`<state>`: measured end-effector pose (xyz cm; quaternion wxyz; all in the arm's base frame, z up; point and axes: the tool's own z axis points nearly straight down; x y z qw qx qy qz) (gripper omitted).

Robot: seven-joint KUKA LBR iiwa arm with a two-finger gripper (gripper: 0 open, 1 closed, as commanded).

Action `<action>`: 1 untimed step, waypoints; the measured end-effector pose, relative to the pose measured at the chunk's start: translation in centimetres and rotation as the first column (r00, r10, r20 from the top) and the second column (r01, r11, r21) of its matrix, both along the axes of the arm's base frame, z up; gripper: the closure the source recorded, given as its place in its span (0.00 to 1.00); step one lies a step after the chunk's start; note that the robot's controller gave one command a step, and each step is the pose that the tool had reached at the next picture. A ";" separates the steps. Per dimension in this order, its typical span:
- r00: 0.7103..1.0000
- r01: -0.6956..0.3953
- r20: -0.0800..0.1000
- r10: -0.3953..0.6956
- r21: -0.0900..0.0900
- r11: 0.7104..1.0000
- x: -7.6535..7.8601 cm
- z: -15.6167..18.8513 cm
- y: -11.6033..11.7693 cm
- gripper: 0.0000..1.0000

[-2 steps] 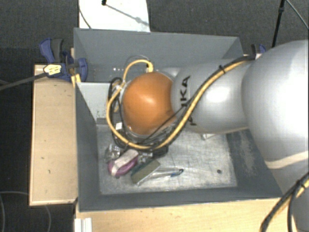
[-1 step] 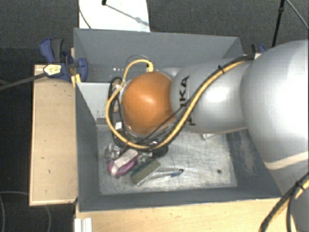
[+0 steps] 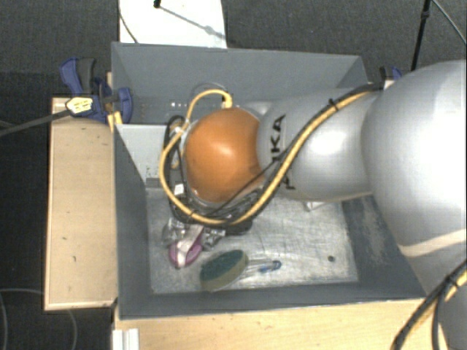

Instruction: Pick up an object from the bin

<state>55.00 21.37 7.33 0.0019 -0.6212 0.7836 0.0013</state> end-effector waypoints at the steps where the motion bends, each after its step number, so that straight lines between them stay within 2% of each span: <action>1: 1.000 0.014 0.007 -0.014 0.000 1.000 0.2 7.7 0.1 1.00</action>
Offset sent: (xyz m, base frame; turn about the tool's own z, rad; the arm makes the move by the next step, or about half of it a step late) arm -0.0001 0.0000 0.0721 0.0000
